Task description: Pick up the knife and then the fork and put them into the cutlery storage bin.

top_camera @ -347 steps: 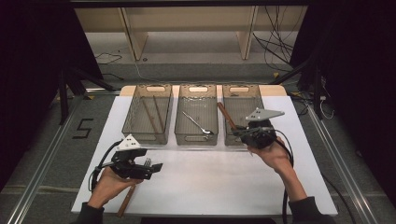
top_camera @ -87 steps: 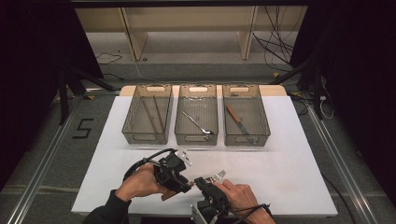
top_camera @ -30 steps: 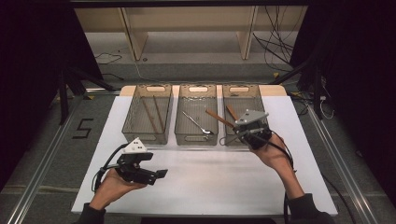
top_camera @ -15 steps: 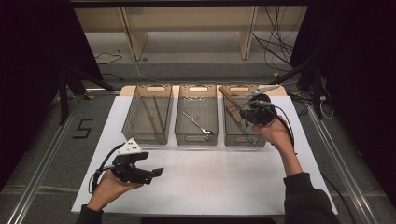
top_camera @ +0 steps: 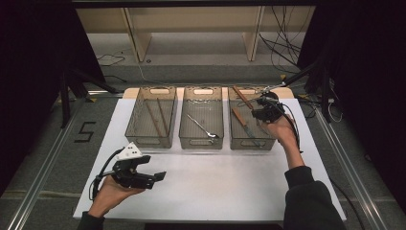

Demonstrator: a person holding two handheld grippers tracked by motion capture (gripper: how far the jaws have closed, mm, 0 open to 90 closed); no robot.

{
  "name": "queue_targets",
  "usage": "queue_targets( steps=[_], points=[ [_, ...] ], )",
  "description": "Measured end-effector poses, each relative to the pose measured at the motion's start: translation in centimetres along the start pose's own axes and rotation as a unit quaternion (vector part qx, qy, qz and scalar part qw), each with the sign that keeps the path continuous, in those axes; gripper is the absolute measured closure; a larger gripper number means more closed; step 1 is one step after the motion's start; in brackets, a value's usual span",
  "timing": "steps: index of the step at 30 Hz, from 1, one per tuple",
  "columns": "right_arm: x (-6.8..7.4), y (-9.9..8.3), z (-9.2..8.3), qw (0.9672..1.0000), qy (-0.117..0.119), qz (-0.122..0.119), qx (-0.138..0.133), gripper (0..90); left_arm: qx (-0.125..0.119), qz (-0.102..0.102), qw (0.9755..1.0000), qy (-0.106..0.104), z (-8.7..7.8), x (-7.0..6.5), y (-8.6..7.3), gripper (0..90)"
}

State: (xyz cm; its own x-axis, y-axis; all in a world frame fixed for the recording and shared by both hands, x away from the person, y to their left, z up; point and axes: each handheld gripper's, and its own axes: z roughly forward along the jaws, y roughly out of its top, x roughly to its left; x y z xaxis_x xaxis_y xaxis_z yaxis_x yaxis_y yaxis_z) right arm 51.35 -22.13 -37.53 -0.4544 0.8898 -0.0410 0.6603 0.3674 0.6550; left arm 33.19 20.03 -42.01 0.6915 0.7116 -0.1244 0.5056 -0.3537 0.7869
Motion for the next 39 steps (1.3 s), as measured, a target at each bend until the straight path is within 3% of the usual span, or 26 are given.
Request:
queue_targets(
  steps=[22,26,30,39],
  points=[
    [-1.0,-1.1,3.0,0.9983,-0.03,0.028,0.04,87.5,0.007,0.004,0.9999,-0.006,0.3,-0.1,-0.4,15.4],
    [-1.0,-1.4,3.2,0.9979,-0.024,0.038,0.046,71.0,0.004,0.001,1.0,-0.005,0.3,-0.1,-0.4,15.5],
    [-0.9,-1.1,2.3,0.9987,-0.016,0.043,0.022,55.0,0.005,0.001,1.0,-0.005,0.3,-0.1,-0.5,15.5],
    [0.7,-1.6,0.6,0.9994,0.016,0.023,-0.02,43.2,-0.003,-0.004,1.0,-0.002,0.4,0.0,-0.6,15.5]
  ],
)
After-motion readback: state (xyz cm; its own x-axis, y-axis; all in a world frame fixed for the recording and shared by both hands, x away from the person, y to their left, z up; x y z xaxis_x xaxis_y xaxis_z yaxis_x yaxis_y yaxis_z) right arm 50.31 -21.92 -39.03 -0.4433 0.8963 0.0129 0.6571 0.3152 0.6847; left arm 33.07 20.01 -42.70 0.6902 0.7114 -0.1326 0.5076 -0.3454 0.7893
